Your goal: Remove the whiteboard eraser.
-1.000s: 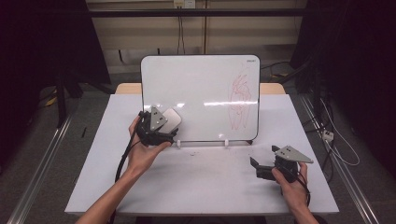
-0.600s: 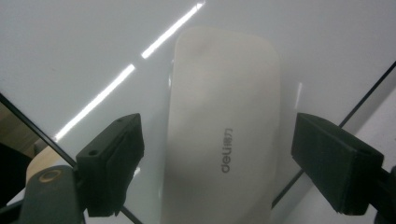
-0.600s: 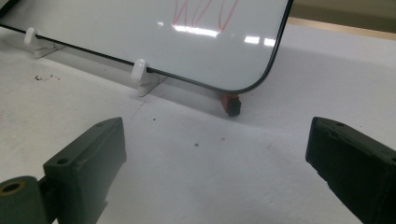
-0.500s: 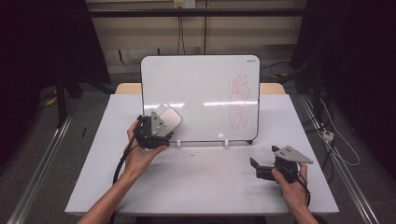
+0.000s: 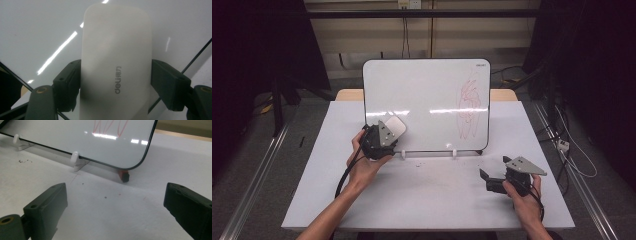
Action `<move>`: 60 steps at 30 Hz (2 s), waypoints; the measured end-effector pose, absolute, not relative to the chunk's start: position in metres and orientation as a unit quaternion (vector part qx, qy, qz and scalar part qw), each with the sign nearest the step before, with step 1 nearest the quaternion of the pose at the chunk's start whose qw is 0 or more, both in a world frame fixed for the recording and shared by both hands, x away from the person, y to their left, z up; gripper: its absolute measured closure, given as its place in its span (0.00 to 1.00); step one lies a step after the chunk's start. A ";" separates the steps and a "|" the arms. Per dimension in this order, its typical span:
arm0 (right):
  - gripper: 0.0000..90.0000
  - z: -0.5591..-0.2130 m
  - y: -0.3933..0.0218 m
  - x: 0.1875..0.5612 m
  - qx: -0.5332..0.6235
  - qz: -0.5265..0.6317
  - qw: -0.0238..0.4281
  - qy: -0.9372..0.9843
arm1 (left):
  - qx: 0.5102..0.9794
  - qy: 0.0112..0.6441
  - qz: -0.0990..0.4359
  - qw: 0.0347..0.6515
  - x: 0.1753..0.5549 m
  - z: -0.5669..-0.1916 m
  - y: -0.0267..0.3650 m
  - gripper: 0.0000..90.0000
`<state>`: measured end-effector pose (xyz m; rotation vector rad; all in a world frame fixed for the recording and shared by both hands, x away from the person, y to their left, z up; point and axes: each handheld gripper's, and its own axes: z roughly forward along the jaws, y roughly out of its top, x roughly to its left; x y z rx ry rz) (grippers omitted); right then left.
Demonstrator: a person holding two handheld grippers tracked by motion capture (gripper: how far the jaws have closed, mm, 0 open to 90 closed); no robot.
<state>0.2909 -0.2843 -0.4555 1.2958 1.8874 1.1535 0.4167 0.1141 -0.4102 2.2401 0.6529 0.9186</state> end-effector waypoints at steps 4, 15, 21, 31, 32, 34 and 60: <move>0.05 -0.456 -0.285 0.291 0.485 0.431 0.285 0.706 | 0.849 0.249 0.349 0.309 0.417 -0.411 0.113 0.32; 0.05 -0.456 -0.285 0.291 0.485 0.431 0.285 0.706 | 0.849 0.251 0.359 0.296 0.414 -0.409 0.110 0.34; 0.05 -0.456 -0.284 0.291 0.483 0.431 0.285 0.707 | 0.845 0.258 0.360 0.300 0.413 -0.409 0.110 0.34; 0.05 -0.456 -0.285 0.292 0.487 0.429 0.285 0.705 | 0.842 0.274 0.331 0.326 0.415 -0.406 0.116 0.35; 0.05 -0.456 -0.285 0.292 0.489 0.430 0.285 0.703 | 0.843 0.273 0.328 0.326 0.416 -0.406 0.117 0.35; 0.05 -0.456 -0.284 0.293 0.488 0.430 0.285 0.704 | 0.843 0.278 0.318 0.334 0.416 -0.405 0.119 0.35; 0.05 -0.455 -0.286 0.290 0.488 0.432 0.286 0.702 | 0.799 0.301 0.266 0.448 0.407 -0.384 0.138 0.35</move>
